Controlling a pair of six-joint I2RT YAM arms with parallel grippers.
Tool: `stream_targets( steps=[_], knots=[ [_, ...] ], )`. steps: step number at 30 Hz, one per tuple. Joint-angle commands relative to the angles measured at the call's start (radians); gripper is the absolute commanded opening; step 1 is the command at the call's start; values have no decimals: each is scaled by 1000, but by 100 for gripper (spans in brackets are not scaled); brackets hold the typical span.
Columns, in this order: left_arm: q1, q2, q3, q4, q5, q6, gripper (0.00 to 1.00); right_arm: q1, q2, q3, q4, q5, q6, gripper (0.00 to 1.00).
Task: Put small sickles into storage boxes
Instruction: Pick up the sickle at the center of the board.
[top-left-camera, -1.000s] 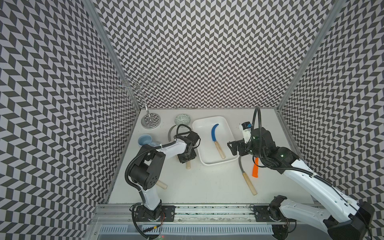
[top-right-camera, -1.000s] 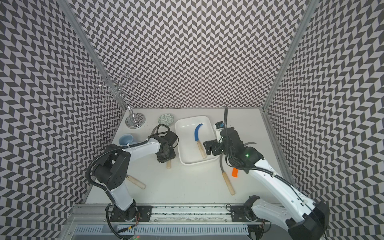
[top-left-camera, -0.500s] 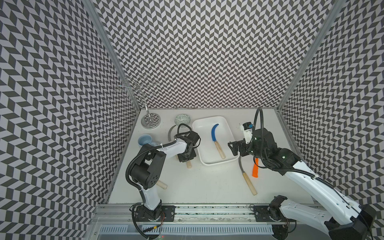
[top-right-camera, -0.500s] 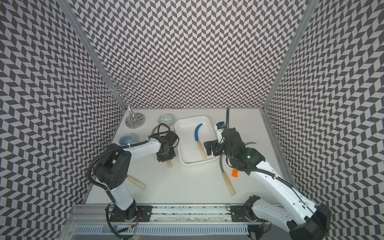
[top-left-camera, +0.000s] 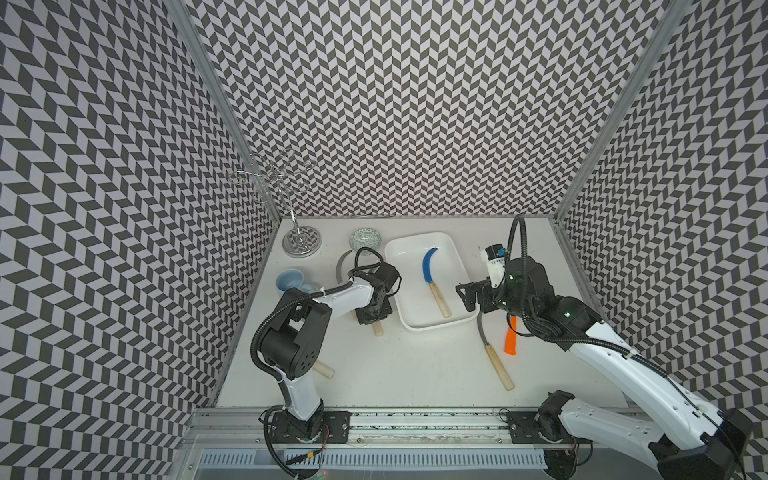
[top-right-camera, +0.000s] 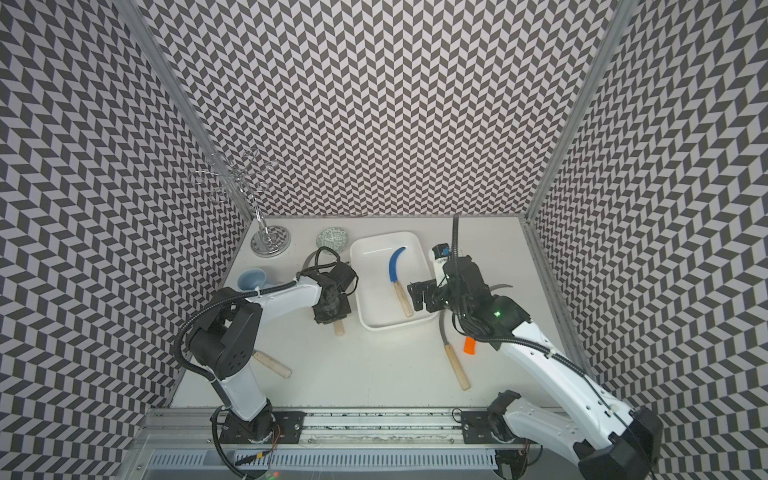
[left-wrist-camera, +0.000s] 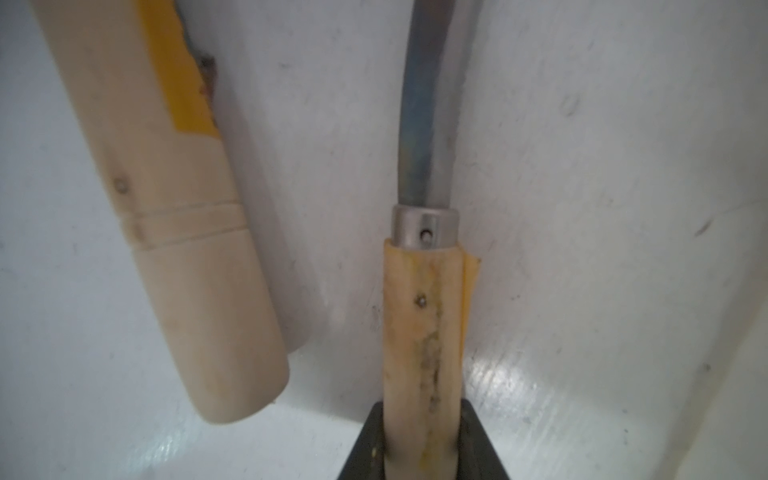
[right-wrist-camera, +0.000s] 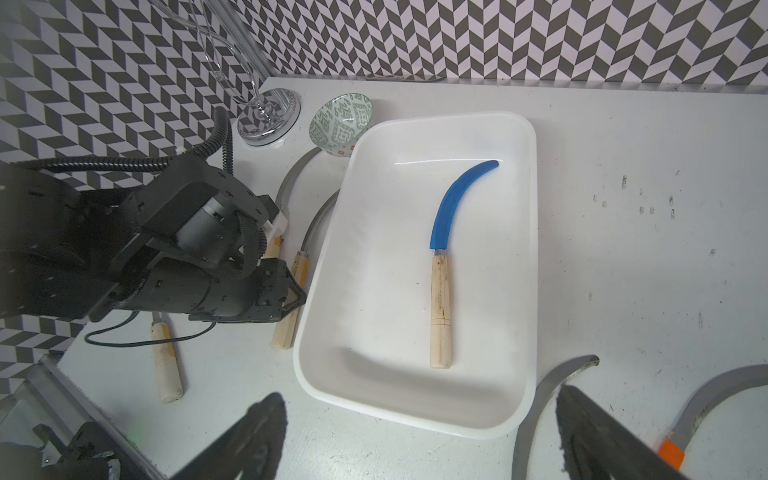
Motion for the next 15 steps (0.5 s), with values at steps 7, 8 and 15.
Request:
stream_targets(
  steps=[7,8,15],
  knots=[
    [2,-20,-27,-26,-22,-24,12,-7,-10,-11,52,-9,6,100],
    [0,-22,-22,-31,-24,-25,12,-7,-10,-12,52,-8,5,100],
    [-5,-56,0,-71,-45,-32,12,-7,-8,-13,52,-12,6,100]
  ],
)
